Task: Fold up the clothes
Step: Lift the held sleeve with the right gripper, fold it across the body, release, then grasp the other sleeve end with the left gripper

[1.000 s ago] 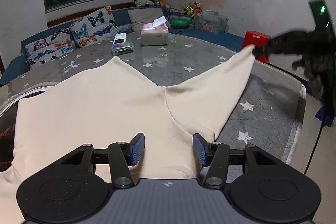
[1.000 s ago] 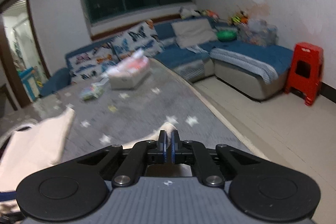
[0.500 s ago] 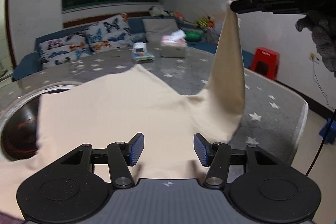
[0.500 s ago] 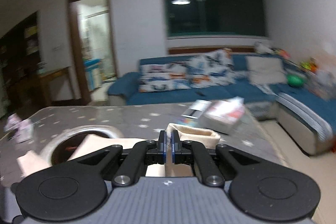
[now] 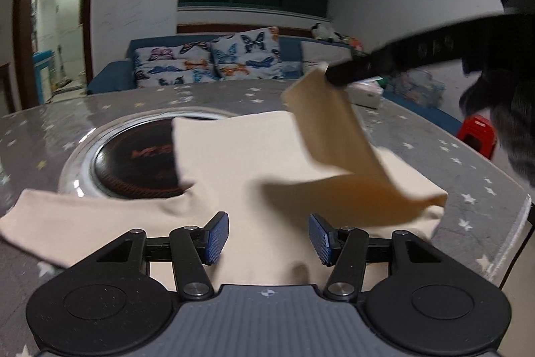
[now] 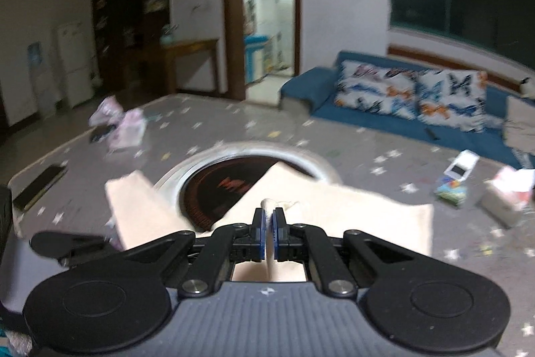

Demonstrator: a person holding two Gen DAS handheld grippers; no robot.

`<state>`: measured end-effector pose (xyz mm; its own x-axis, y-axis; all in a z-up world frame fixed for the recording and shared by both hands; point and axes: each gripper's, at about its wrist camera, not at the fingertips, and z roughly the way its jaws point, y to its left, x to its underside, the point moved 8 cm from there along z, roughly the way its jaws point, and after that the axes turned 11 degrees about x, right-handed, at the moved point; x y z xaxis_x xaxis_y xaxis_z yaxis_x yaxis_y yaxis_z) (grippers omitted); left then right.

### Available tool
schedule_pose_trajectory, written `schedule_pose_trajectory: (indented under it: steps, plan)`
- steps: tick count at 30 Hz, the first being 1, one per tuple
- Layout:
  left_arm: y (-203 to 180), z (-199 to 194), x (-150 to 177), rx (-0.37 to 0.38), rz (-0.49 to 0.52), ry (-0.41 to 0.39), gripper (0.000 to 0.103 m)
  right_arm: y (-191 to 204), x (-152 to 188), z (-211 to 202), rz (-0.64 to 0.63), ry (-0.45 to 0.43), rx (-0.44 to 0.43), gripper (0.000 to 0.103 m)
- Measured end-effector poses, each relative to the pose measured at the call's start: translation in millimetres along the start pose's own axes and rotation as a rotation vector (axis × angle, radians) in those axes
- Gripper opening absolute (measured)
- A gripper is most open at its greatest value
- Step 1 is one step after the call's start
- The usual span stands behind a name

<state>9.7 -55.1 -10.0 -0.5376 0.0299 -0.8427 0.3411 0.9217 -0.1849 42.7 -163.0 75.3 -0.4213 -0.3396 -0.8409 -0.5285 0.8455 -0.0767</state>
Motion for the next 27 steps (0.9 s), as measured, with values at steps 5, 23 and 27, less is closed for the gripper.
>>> schedule_pose_trajectory:
  steps: [5,23,27]
  plan:
    - [7,-4,2,-0.015,-0.019,-0.001,0.057,32,19,14,-0.031,0.066,-0.088,0.008]
    - [-12,27,-9,0.042,0.03,0.022,0.049,-68,95,8,0.018,0.257,0.101,0.011]
    - [-11,43,-7,0.045,0.018,0.059,0.04,-78,110,13,0.034,0.29,0.109,0.011]
